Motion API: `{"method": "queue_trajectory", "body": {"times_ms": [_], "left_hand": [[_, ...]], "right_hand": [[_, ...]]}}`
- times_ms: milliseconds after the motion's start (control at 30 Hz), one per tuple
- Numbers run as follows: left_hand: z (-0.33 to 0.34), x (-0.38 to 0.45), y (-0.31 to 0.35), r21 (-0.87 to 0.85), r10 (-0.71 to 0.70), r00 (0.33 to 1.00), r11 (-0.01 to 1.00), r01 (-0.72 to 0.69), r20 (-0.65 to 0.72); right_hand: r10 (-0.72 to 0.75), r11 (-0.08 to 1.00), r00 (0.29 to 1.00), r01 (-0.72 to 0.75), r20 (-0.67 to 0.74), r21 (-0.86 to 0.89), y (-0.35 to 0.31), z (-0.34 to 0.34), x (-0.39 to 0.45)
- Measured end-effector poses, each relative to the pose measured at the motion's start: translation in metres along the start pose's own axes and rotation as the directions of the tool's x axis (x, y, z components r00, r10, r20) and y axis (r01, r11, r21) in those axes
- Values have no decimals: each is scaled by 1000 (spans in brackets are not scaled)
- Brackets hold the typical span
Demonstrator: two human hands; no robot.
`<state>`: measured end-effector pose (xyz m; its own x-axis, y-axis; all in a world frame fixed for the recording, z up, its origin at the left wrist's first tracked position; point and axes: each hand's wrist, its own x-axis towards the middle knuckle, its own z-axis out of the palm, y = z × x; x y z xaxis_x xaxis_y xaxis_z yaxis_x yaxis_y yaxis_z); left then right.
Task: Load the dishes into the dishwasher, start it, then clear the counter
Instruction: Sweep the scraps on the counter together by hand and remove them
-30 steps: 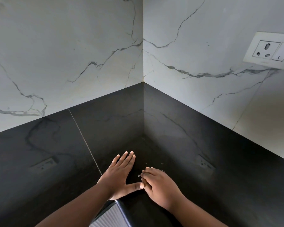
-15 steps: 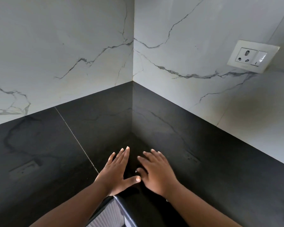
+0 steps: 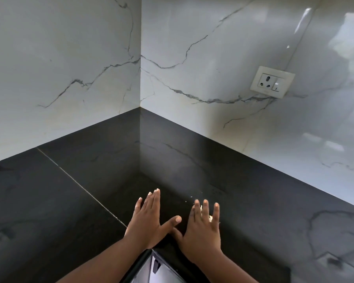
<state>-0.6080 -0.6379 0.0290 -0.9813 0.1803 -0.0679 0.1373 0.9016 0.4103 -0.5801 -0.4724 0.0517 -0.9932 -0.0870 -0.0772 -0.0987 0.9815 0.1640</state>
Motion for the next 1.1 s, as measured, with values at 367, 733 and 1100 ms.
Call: {"method": "queue_trajectory", "body": {"times_ms": [367,733,1100], "left_hand": [[6,6,3,260,-3,998,966,-12,58],[8,8,4,246,1,1000,969,-9,30],[7,8,5,248,-7,1000,969,2,20]], "right_hand": [[355,852,896,-427,267,302,46,21,-59],[333,876,929,-368,161,313,27,23,-10],[86,851,995,-43,-58,524,35,19,35]]}}
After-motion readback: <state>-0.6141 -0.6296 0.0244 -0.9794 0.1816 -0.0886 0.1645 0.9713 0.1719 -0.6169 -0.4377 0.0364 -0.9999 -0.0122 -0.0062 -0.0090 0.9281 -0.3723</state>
